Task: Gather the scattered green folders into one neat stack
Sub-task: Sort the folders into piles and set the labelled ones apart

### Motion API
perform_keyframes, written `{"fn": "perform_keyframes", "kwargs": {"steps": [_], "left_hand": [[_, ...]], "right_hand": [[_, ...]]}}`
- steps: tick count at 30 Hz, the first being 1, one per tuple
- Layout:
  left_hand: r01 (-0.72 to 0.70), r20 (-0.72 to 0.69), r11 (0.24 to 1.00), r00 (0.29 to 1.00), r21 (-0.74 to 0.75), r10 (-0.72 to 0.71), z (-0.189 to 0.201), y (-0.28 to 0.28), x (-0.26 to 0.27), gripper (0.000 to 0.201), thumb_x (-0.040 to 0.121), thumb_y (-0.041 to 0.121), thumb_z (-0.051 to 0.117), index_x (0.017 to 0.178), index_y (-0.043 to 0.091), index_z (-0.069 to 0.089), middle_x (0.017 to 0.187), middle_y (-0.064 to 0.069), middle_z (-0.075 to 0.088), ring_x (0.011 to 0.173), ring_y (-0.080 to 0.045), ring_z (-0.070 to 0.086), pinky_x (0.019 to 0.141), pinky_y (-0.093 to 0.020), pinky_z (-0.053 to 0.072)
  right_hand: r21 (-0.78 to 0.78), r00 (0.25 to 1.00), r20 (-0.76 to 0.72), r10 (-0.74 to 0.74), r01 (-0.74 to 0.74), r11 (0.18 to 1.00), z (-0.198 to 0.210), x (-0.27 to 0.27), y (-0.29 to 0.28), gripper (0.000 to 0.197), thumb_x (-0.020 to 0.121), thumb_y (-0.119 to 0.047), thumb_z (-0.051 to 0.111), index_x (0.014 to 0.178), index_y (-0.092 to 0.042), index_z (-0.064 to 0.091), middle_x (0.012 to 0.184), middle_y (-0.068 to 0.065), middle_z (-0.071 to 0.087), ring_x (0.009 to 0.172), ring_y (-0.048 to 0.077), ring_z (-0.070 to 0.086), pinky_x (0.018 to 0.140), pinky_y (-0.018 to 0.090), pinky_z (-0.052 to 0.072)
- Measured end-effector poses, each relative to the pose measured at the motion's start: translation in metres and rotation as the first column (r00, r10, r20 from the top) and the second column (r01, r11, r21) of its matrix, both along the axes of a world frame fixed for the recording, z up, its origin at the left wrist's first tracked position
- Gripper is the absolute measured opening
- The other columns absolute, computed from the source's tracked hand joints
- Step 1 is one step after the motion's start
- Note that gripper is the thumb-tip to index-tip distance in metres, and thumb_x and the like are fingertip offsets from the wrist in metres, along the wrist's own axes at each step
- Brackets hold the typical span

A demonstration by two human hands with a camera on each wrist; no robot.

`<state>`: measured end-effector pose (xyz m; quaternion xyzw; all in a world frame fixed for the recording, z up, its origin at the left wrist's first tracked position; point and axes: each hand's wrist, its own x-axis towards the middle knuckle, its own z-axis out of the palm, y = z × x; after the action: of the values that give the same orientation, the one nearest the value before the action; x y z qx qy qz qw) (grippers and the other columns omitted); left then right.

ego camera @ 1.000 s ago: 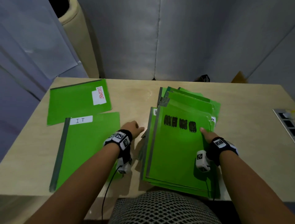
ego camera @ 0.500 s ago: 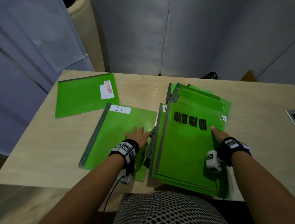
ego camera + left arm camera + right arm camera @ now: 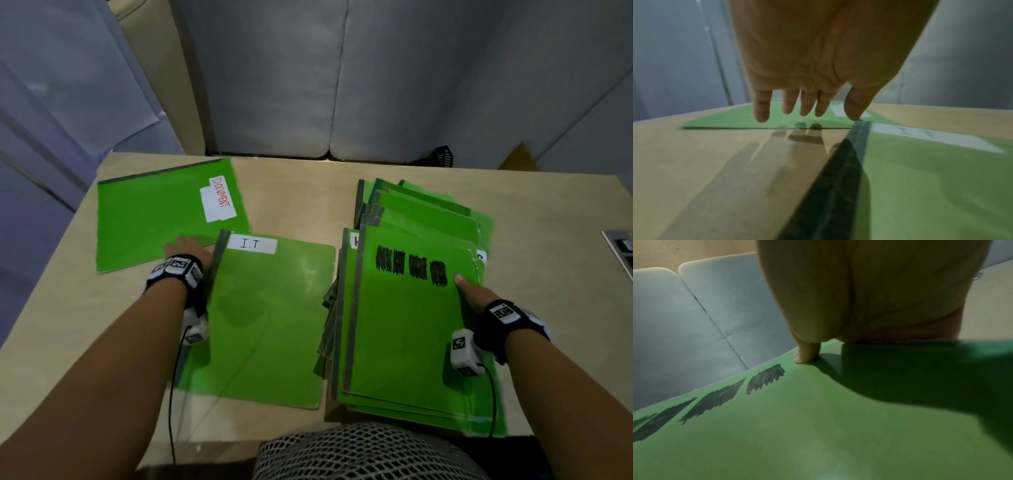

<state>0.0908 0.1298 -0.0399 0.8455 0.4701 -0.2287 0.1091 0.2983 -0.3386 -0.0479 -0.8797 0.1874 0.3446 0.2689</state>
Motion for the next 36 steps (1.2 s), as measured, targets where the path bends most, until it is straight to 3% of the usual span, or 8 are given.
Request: {"fn": "perform_keyframes", "kwargs": {"steps": [2, 4, 8, 12, 19, 27, 32, 36], "left_hand": [[0.014, -0.065, 0.999, 0.998, -0.04, -0.017, -0.015, 0.018, -0.004, 0.06, 0.098, 0.02, 0.035, 0.152, 0.013, 0.012, 0.161, -0.009, 0.002, 0.146, -0.039, 0.012, 0.118, -0.052, 0.016], [0.013, -0.075, 0.999, 0.997, -0.036, -0.015, -0.023, 0.032, -0.006, 0.064, 0.095, 0.019, 0.034, 0.153, 0.022, 0.006, 0.162, -0.004, -0.005, 0.146, -0.04, 0.008, 0.117, -0.056, 0.015], [0.074, 0.008, 0.997, 0.997, 0.035, -0.074, -0.02, 0.042, 0.003, 0.053, 0.094, 0.011, 0.039, 0.145, 0.016, 0.026, 0.155, -0.014, 0.017, 0.139, -0.044, 0.019, 0.11, -0.056, 0.029], [0.206, -0.01, 0.961, 0.978, 0.184, -0.208, -0.014, 0.052, 0.013, 0.034, 0.095, 0.008, 0.043, 0.128, 0.005, 0.049, 0.131, -0.02, 0.042, 0.125, -0.039, 0.038, 0.097, -0.049, 0.045], [0.236, -0.008, 0.967, 0.972, 0.098, -0.237, -0.01, 0.047, 0.031, 0.03, 0.095, 0.001, 0.033, 0.119, -0.006, 0.05, 0.122, -0.027, 0.059, 0.111, -0.039, 0.059, 0.09, -0.044, 0.049], [0.377, -0.104, 0.92, 0.924, 0.101, -0.368, 0.003, 0.023, 0.026, 0.02, 0.091, 0.005, 0.051, 0.107, -0.002, 0.058, 0.107, -0.016, 0.067, 0.098, -0.032, 0.066, 0.08, -0.036, 0.052], [0.367, -0.059, 0.909, 0.93, 0.197, -0.363, 0.013, 0.017, 0.022, 0.02, 0.09, 0.002, 0.048, 0.109, -0.001, 0.055, 0.1, -0.015, 0.069, 0.091, -0.032, 0.068, 0.075, -0.038, 0.054], [0.356, 0.028, 0.869, 0.921, 0.344, -0.388, 0.045, 0.008, 0.03, 0.024, 0.091, 0.003, 0.046, 0.113, 0.002, 0.053, 0.098, -0.014, 0.071, 0.089, -0.033, 0.07, 0.067, -0.037, 0.05]], "right_hand": [[-0.014, 1.0, -0.012, -0.002, 0.002, 1.0, -0.002, 0.001, 0.0, 0.09, 0.088, -0.071, 0.036, 0.141, 0.002, 0.041, 0.145, 0.028, 0.041, 0.125, 0.043, 0.048, 0.106, 0.055, 0.038], [-0.043, 1.0, -0.015, 0.026, -0.027, 0.999, -0.004, 0.003, 0.0, 0.092, 0.088, -0.072, 0.032, 0.137, 0.005, 0.044, 0.143, 0.03, 0.043, 0.122, 0.042, 0.051, 0.106, 0.054, 0.039], [-0.051, 0.999, -0.014, 0.041, -0.041, 0.998, -0.008, 0.004, -0.001, 0.096, 0.086, -0.074, 0.032, 0.137, 0.006, 0.044, 0.142, 0.03, 0.044, 0.122, 0.043, 0.051, 0.106, 0.055, 0.038], [-0.083, 0.999, -0.015, 0.047, -0.049, 0.995, -0.01, 0.006, -0.003, 0.097, 0.084, -0.076, 0.032, 0.131, 0.007, 0.05, 0.135, 0.031, 0.051, 0.115, 0.041, 0.056, 0.101, 0.052, 0.043], [-0.113, 0.998, -0.013, 0.069, -0.07, 0.991, -0.008, 0.007, -0.001, 0.093, 0.088, -0.072, 0.031, 0.126, 0.01, 0.053, 0.13, 0.032, 0.054, 0.111, 0.039, 0.059, 0.098, 0.048, 0.044], [-0.117, 0.997, -0.017, 0.076, -0.078, 0.99, -0.011, 0.008, -0.003, 0.089, 0.091, -0.068, 0.031, 0.129, 0.01, 0.051, 0.132, 0.032, 0.052, 0.104, 0.036, 0.057, 0.088, 0.041, 0.042], [-0.082, 0.999, 0.003, 0.04, -0.04, 0.996, -0.014, 0.008, -0.005, 0.088, 0.089, -0.069, 0.034, 0.122, 0.01, 0.055, 0.12, 0.031, 0.058, 0.098, 0.037, 0.061, 0.094, 0.047, 0.046], [-0.056, 1.0, 0.008, 0.0, 0.0, 0.998, -0.011, 0.009, -0.003, 0.086, 0.091, -0.067, 0.035, 0.125, 0.01, 0.053, 0.128, 0.032, 0.054, 0.093, 0.035, 0.055, 0.096, 0.046, 0.044]]}}
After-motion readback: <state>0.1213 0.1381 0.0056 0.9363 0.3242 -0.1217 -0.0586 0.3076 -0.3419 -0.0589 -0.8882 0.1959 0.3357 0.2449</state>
